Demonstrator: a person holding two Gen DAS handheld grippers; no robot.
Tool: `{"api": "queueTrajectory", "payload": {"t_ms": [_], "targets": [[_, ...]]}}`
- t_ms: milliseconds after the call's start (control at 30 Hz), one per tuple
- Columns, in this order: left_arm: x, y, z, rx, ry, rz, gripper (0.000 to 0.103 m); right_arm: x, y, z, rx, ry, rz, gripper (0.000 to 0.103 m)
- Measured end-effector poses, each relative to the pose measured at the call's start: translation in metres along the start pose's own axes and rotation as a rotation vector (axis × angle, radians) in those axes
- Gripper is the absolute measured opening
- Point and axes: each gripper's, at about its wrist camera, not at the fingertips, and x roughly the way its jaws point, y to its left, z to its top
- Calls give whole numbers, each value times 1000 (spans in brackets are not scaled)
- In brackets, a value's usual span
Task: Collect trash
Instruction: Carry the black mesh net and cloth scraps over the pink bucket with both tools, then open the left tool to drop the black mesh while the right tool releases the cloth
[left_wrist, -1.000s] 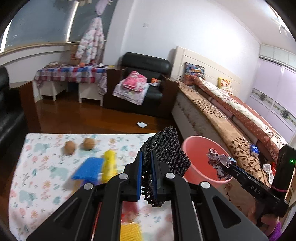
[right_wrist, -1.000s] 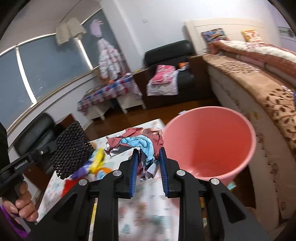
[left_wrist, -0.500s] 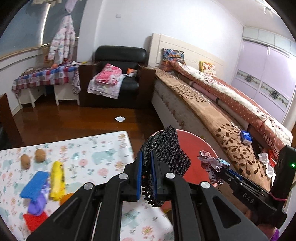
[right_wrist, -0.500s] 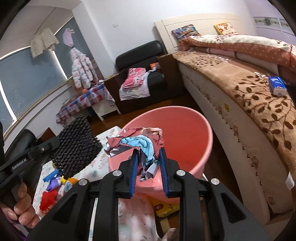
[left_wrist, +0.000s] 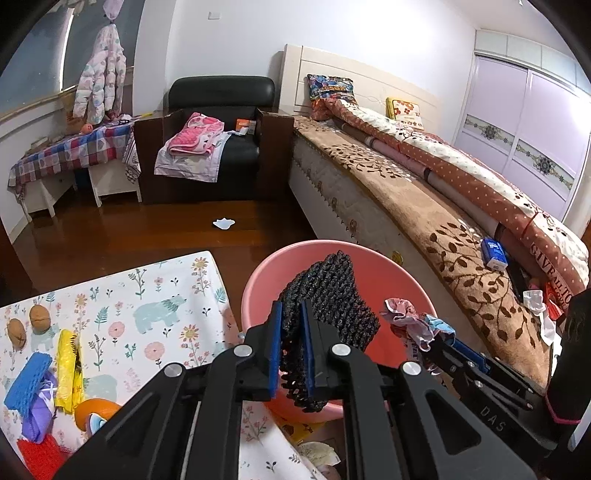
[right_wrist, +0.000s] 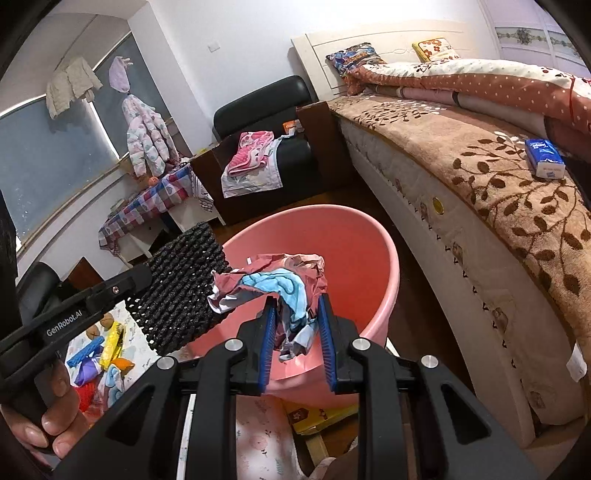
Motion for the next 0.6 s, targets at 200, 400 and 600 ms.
{"api": "queueTrajectory", "payload": {"t_ms": [200,400,600], "targets": [[-2,0,1,-4,-13,-11,43,1,3,0,-10,-13,-10,23],[-12,5,1,-17,-21,-12,46,3,2,0,2,-19,-20,25],[-24,12,-1,-35,-27,-14,50,1,0,1,29,-24,-1,36]]}}
